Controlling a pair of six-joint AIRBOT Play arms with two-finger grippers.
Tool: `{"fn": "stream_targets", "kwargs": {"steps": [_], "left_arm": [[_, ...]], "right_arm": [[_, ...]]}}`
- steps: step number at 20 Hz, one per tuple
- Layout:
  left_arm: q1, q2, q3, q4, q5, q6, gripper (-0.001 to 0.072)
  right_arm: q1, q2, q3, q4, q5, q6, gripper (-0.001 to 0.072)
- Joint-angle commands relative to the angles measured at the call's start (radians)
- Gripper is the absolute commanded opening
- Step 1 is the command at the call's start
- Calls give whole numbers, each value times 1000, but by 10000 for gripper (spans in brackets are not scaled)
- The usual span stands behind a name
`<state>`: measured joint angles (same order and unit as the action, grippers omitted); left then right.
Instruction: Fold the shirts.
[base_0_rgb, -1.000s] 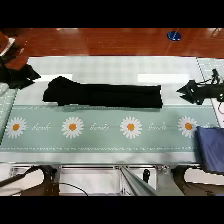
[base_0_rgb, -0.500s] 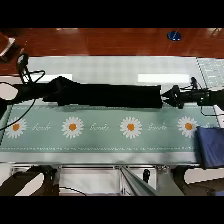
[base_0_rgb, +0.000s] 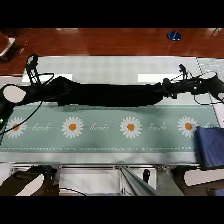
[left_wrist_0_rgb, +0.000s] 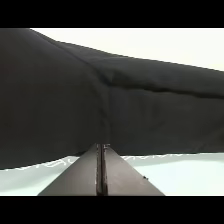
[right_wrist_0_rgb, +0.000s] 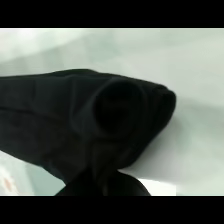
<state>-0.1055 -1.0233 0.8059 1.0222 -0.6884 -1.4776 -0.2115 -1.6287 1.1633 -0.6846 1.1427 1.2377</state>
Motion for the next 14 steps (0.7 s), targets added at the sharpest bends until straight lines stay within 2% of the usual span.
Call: {"fn": "stream_targets", "kwargs": {"steps": [1,3,5,8,10,14], "left_arm": [[-18,-2,0,-91,4,3,25],[-79,-6,0,-99,37,3,24],[-177,-34,3,-119,100,0,24],[-340,-174,77,-134,119,0,24],[-432,-304,192,-141,85,-1,24],[-597,-546,434,-168,-63,-19,24]], "right_arm": [[7,176,-23,-246,51,74,23],[7,365,-113,-314,42,74,23],[8,585,-233,-312,42,88,23],[8,851,-337,-292,83,142,24],[8,982,-349,-274,131,196,23],[8,1116,-349,-181,176,225,24]]}}
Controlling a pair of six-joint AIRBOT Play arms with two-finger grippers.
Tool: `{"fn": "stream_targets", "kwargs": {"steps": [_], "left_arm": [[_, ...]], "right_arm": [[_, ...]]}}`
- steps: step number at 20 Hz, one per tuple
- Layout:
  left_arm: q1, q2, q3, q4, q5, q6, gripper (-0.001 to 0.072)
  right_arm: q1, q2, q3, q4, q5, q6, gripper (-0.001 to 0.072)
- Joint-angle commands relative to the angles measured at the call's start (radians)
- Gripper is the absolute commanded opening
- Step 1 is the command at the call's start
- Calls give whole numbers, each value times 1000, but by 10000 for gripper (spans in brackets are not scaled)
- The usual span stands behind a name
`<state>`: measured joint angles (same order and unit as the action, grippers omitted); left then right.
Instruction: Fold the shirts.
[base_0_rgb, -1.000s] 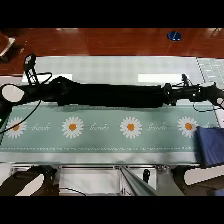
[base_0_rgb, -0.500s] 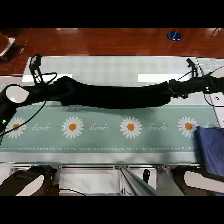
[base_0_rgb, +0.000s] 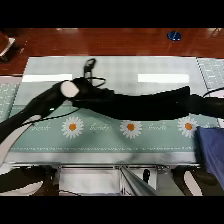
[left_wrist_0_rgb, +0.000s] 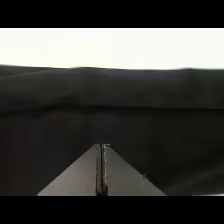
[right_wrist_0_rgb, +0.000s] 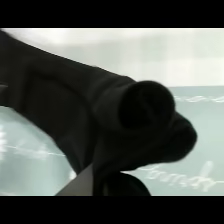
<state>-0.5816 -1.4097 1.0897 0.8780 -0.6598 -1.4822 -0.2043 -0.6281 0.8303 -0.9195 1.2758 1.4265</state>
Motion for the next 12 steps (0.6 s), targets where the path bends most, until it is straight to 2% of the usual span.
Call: {"fn": "stream_targets", "kwargs": {"steps": [1,4,8,10,12], "left_arm": [[-162,-210,193,-48,-107,-15,24],[-267,-325,286,-164,-142,-4,25],[-382,-382,317,-204,-187,23,24],[-403,-379,318,-206,-196,57,25],[-361,-358,320,-204,-204,57,24]], "right_arm": [[0,128,-16,74,50,37,23],[0,131,-16,141,49,23,23],[0,130,-15,163,5,11,23],[0,130,-14,163,-2,8,24],[0,130,-14,168,2,8,23]]}}
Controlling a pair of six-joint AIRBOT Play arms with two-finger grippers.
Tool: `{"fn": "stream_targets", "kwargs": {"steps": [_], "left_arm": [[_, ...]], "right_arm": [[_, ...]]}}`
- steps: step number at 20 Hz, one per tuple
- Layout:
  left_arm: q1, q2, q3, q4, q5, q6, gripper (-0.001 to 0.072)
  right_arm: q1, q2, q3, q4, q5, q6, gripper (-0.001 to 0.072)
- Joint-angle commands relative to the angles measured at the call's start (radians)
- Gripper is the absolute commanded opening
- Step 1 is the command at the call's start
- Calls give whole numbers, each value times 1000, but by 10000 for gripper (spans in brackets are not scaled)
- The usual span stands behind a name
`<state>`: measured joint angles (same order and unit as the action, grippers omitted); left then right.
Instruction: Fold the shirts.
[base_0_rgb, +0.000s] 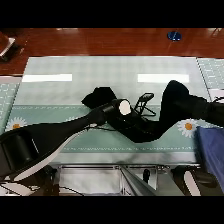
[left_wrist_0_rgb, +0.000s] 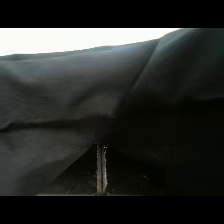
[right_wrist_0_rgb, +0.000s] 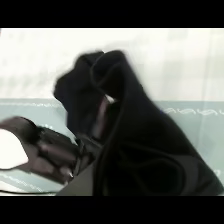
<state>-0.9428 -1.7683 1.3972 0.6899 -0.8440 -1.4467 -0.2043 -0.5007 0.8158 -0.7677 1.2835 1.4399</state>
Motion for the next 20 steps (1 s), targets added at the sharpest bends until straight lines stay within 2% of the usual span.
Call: {"fn": "stream_targets", "kwargs": {"steps": [1,4,7,9,12,14,16,20], "left_arm": [[47,19,12,-6,-24,21,24],[271,118,-13,56,-70,-13,24],[525,315,-114,127,-100,-16,24],[684,495,-212,131,-100,16,24],[871,777,-366,135,-108,52,25],[945,944,-458,138,-122,70,24],[981,1077,-534,142,-139,74,25],[988,1213,-633,141,-160,73,25]], "right_arm": [[0,3,0,26,-3,-5,24],[1,-18,10,63,0,-9,23],[16,-98,54,137,2,-48,23],[121,-182,98,135,-58,-58,23],[380,-391,187,128,-224,-75,23],[523,-563,272,126,-325,-84,23],[612,-743,384,126,-369,-98,24],[679,-1042,612,106,-332,-109,24]]}}
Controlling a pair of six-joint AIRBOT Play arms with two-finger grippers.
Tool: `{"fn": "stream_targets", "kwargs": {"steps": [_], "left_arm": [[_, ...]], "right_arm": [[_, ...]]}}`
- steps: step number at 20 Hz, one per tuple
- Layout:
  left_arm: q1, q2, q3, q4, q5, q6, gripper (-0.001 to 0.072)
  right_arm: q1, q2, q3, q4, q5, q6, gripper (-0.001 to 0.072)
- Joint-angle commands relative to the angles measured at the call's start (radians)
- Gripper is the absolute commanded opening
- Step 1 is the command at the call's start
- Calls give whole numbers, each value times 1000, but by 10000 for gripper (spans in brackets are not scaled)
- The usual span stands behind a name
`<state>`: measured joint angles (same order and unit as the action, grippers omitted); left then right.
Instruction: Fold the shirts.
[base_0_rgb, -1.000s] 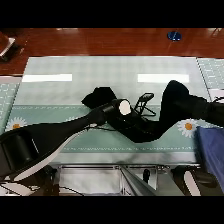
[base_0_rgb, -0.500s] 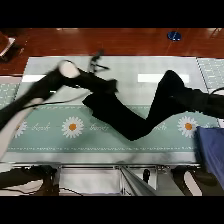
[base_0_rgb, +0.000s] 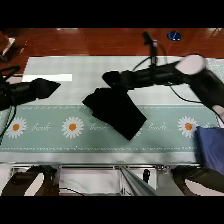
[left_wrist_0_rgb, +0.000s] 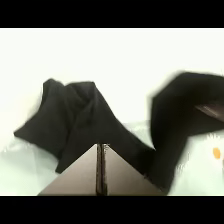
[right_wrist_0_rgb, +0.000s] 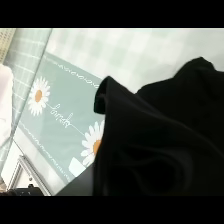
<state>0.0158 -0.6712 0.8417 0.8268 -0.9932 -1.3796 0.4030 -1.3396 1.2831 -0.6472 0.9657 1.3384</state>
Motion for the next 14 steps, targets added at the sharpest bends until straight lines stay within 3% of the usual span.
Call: {"fn": "stream_targets", "kwargs": {"steps": [1,6,12,14], "left_arm": [[29,122,-90,4,-16,6,25],[29,116,-122,5,-29,7,25],[29,116,-122,5,-28,7,25],[29,116,-122,4,-23,7,25]], "right_arm": [[77,-252,183,-21,-13,3,24],[80,-383,248,-27,-32,16,24],[74,-401,275,-76,-58,63,29],[93,-415,275,-73,-32,58,410]]}}
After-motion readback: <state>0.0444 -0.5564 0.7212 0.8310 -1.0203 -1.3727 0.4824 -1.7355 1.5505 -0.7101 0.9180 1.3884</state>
